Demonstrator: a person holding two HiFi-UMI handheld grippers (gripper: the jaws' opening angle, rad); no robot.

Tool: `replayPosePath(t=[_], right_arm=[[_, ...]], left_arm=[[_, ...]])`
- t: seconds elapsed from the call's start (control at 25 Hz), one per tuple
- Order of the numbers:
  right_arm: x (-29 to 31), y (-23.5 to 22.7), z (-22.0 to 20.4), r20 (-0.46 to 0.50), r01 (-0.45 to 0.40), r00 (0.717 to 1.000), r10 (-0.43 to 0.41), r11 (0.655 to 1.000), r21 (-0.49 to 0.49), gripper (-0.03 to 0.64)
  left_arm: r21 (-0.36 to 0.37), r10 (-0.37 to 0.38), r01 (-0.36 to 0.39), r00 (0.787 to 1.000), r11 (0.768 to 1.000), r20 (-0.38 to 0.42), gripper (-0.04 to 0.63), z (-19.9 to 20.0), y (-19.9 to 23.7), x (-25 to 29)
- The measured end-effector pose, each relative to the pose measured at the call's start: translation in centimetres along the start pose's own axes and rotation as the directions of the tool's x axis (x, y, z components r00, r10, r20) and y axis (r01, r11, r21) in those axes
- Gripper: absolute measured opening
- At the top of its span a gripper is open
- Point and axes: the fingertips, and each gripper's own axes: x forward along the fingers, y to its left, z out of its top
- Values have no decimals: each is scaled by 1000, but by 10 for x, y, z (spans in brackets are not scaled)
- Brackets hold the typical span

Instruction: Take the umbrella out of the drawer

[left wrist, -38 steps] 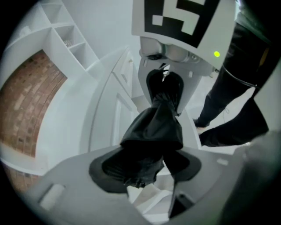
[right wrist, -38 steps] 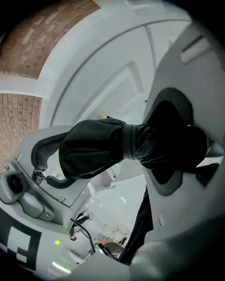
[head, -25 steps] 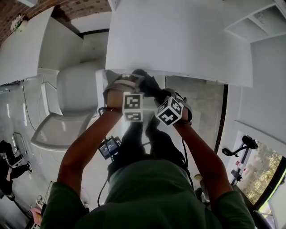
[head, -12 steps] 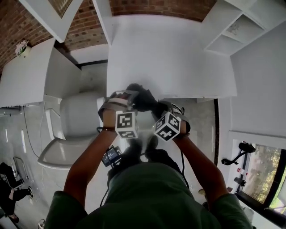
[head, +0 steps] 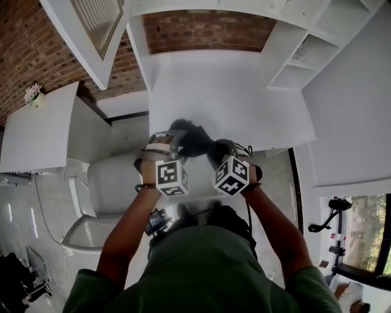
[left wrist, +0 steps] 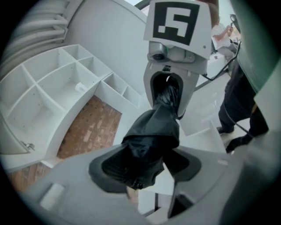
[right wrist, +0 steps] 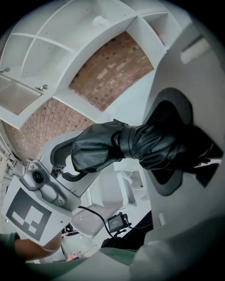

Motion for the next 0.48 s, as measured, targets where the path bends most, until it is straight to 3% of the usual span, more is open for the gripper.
replayPosePath(t=[0.32, 0.48], right_arm=[[7, -61, 12, 53, 33, 998, -27, 992, -126, 225], [27, -88, 9, 68, 18, 998, -5, 983, -181, 227]], left_arm=[[-76, 119, -119, 993, 990, -3, 251, 9, 49, 20], [-118, 137, -139, 990, 983, -27, 252, 5, 63, 46]])
